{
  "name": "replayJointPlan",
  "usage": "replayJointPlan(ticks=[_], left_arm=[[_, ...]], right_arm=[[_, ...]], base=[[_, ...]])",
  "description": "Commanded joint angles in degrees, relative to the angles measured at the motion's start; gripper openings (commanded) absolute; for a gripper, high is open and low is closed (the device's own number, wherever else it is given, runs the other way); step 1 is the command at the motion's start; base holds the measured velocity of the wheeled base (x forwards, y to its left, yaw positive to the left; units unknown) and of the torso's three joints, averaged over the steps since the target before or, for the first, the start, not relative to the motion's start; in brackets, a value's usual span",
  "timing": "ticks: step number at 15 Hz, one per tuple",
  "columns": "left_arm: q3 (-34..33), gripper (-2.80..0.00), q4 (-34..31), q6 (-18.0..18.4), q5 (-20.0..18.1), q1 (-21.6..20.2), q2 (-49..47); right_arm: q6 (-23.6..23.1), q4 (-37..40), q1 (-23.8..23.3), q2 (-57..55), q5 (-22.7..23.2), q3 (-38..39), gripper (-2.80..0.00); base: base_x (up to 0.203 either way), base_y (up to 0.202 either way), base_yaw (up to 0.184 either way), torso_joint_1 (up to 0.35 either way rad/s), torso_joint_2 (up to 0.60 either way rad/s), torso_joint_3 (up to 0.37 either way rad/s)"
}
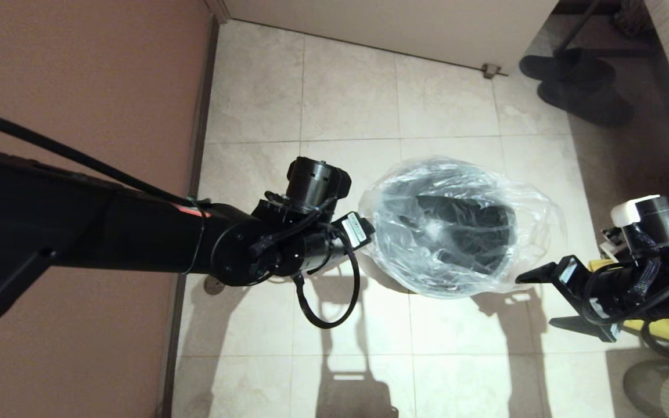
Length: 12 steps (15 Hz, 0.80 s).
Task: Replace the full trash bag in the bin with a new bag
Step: Put the new garbage bag on the trash can
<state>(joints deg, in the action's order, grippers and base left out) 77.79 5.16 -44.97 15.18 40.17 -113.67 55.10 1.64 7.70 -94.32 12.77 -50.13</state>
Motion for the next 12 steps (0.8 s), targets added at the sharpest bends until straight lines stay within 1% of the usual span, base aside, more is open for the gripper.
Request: replayJointPlan(ticks=[1, 4, 5, 8, 12], left_arm=[[0.5, 0.0, 0.6, -0.1, 0.1, -0.4, -1.4], [3.0, 0.0, 1.4, 0.0, 0.0, -0.9, -2.3], [3.8, 0.0, 1.4, 0.1, 0.0, -0.9, -2.8], [6.2, 0.0, 1.4, 0.1, 0.0, -0.9, -5.1], [7.5, 0.0, 1.4, 0.1, 0.1, -0.8, -6.0]], right_arm=[[0.4, -2.6, 0.1, -3.3, 0.5, 0.2, 0.0], [0.4, -5.7, 0.4, -5.7, 0.8, -0.3, 0.0], [0.4, -5.9, 0.4, -5.9, 1.2, -0.5, -2.8], [0.3, -9.4, 0.1, -5.8, 2.1, -0.5, -2.8], [0.2, -9.8, 0.1, -5.7, 2.1, -1.1, -2.8]], base=[[0.0, 0.0, 0.0, 0.0, 0.0, 0.0], [0.0, 0.0, 0.0, 0.0, 0.0, 0.0], [0.0, 0.0, 0.0, 0.0, 0.0, 0.0], [0.0, 0.0, 0.0, 0.0, 0.0, 0.0], [0.0, 0.0, 0.0, 0.0, 0.0, 0.0]])
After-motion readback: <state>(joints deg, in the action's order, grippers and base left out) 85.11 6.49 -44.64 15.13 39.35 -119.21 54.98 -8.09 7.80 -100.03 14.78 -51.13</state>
